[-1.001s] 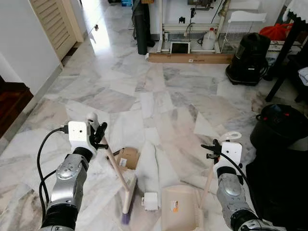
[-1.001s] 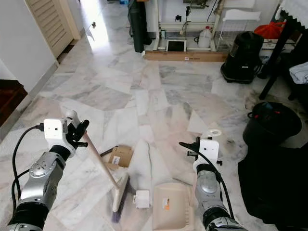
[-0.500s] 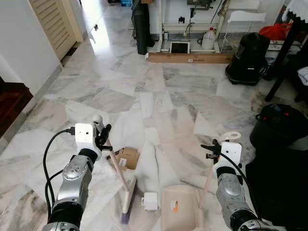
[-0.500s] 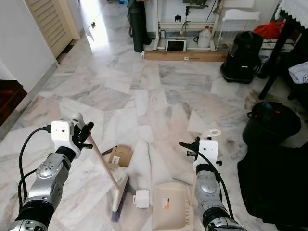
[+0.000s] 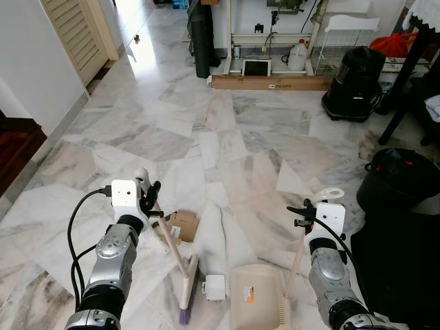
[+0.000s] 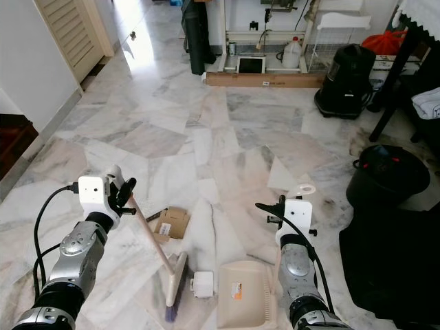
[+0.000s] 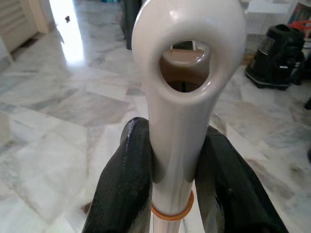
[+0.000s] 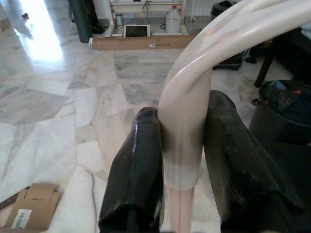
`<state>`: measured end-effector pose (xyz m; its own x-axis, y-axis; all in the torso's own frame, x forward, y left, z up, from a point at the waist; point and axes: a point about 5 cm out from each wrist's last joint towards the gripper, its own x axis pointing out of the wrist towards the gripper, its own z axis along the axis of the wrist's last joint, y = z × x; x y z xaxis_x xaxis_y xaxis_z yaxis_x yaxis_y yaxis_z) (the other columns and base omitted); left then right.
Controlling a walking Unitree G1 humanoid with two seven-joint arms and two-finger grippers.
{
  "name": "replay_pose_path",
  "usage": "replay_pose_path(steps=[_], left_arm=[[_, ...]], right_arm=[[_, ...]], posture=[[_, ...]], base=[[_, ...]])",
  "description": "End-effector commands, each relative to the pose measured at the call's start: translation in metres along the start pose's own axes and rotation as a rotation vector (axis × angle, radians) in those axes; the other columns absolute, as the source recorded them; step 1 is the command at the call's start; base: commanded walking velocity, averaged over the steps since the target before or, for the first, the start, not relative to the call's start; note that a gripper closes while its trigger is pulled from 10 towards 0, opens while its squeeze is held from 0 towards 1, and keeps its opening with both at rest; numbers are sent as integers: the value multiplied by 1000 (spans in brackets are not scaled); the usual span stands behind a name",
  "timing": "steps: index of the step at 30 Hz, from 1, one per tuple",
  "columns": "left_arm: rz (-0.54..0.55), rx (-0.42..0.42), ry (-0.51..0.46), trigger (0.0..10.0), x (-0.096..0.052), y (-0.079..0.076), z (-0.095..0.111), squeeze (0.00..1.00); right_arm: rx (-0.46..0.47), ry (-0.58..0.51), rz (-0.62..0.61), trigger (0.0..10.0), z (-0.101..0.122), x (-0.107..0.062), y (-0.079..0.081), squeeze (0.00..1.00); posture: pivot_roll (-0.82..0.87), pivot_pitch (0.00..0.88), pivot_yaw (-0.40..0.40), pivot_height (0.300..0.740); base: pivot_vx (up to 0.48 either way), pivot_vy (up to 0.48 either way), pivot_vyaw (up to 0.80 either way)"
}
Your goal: Sweep floor
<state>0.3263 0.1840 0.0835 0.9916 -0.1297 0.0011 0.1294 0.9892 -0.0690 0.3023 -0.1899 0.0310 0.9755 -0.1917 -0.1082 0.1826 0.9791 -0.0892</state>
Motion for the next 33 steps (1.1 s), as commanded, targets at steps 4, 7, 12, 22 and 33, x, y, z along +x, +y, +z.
replay_pose_path(steps=[4,7,12,22,33], left_arm=[[-31,-15,49,10000,-1,-1,-8,0],[-35,-21,59,10000,-2,0,-10,0],[-50,-52,70,10000,-1,2,-10,0],[-95,-215,34,10000,7,7,8,0],[-125,-387,-86,10000,14,11,41,0]], right_arm=[[0,57,9,10000,-11,-6,1,0],[0,57,10,10000,-11,-6,1,0],[-1,58,11,10000,-10,-5,1,0],[1,55,14,10000,-8,-3,2,0],[2,58,13,10000,-8,-3,1,0]], posture=[[77,75,72,740],[76,72,72,740],[75,59,72,740],[80,43,67,740],[85,56,65,740]], base=[[0,0,0],[0,0,0],[0,0,0],[0,0,0],[0,0,0]])
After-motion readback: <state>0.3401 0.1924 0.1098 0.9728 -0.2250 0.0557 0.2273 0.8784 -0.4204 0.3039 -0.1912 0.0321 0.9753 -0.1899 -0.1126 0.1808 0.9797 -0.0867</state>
